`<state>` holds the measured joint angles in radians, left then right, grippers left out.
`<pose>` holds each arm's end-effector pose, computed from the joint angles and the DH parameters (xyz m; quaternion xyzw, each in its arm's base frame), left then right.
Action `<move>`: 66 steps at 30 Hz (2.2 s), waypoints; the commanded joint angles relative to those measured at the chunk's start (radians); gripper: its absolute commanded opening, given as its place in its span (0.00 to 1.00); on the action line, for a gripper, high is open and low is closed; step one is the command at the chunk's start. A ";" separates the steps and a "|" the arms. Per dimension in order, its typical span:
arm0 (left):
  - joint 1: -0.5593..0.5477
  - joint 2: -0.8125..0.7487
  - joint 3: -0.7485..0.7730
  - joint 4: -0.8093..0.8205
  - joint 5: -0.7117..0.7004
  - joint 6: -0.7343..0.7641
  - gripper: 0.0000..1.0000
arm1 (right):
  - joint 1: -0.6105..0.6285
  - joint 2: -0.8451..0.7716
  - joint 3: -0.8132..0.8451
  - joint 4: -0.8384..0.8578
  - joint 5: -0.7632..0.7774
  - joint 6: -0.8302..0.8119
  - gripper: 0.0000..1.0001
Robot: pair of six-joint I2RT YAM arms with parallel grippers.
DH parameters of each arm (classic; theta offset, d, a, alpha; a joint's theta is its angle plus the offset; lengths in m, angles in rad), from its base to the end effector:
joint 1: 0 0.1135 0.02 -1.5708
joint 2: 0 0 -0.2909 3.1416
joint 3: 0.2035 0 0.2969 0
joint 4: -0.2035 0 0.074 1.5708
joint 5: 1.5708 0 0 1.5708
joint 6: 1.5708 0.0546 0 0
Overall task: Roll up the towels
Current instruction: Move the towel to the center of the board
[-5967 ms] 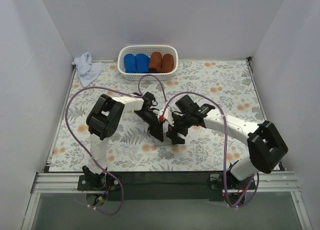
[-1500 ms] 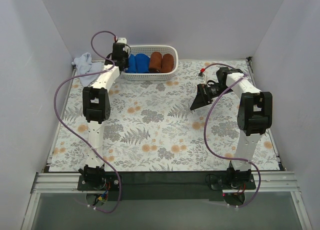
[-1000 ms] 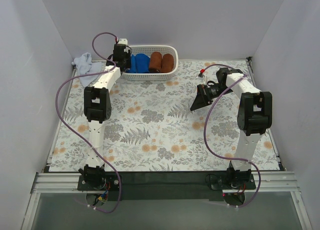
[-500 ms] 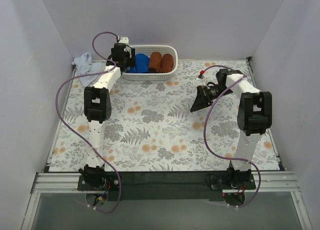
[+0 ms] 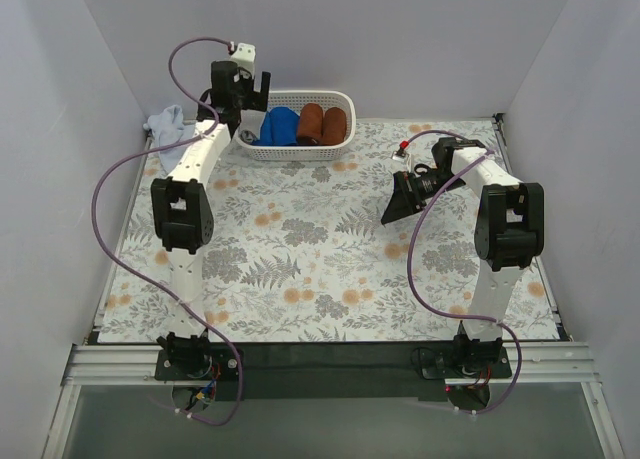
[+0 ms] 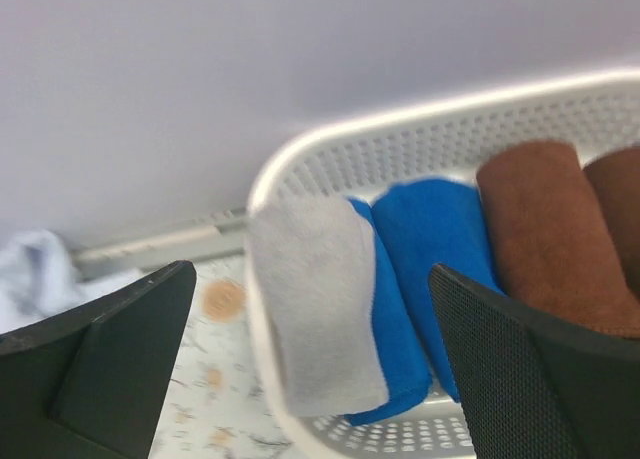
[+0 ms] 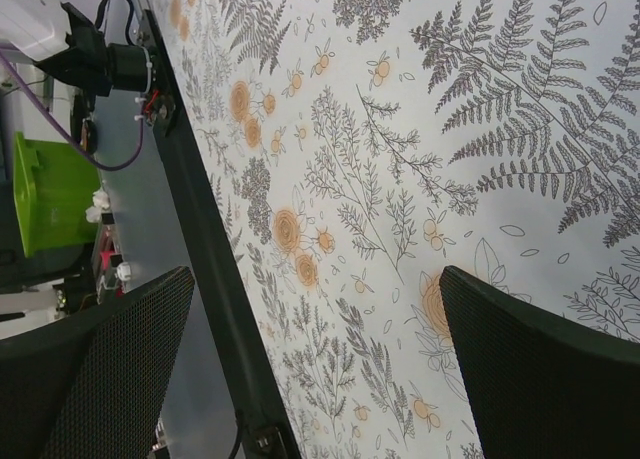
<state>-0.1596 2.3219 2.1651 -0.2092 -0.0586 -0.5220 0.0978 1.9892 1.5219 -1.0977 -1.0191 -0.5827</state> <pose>0.6275 -0.0978 0.2940 -0.1647 0.8071 -0.1666 0.5419 0.4188 0.0878 0.1993 -0.2927 0.8224 0.4729 0.1196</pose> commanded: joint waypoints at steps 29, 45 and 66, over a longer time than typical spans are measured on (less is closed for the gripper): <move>0.453 0.190 0.020 -0.192 0.196 0.271 0.85 | 0.000 -0.164 0.069 -0.016 0.254 0.011 0.98; 0.463 0.029 -0.149 -0.381 0.403 0.218 0.00 | 0.000 -0.196 0.055 -0.044 0.223 -0.031 0.98; -0.233 -0.535 -0.582 -0.499 0.827 0.353 0.90 | -0.087 -0.283 -0.031 -0.047 0.310 -0.023 0.96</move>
<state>-0.4728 1.7802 1.4452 -0.6605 0.7078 -0.2115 0.0196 1.7645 1.5181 -1.1267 -0.7399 -0.5991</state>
